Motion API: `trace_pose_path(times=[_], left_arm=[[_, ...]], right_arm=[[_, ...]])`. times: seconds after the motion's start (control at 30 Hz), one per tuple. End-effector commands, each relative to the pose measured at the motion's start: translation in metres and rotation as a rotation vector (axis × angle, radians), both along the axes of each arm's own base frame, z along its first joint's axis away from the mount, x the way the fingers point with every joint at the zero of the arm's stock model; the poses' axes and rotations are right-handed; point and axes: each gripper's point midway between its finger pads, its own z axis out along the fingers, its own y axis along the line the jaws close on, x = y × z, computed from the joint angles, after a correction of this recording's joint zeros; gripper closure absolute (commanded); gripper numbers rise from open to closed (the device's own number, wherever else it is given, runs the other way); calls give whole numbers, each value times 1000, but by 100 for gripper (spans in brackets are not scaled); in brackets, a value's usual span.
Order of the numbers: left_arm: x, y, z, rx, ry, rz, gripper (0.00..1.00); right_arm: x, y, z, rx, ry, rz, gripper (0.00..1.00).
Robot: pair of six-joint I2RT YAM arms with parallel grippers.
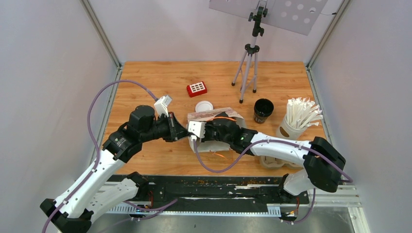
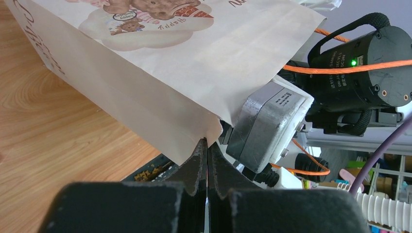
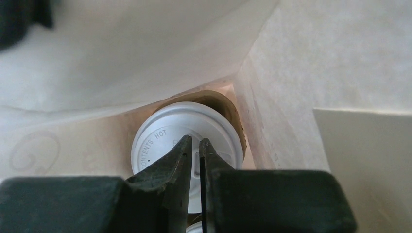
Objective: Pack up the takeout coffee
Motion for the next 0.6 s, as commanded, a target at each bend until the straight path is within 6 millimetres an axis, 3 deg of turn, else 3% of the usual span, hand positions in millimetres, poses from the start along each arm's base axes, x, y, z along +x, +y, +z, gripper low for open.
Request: trace_pose_path(times=[0.0, 0.57], left_arm=[[1, -4, 28, -65, -51, 0, 100], [9, -4, 32, -69, -18, 53, 100]], right_arm=[[-3, 6, 34, 63, -6, 20, 88], [-7, -4, 44, 9, 65, 16, 88]])
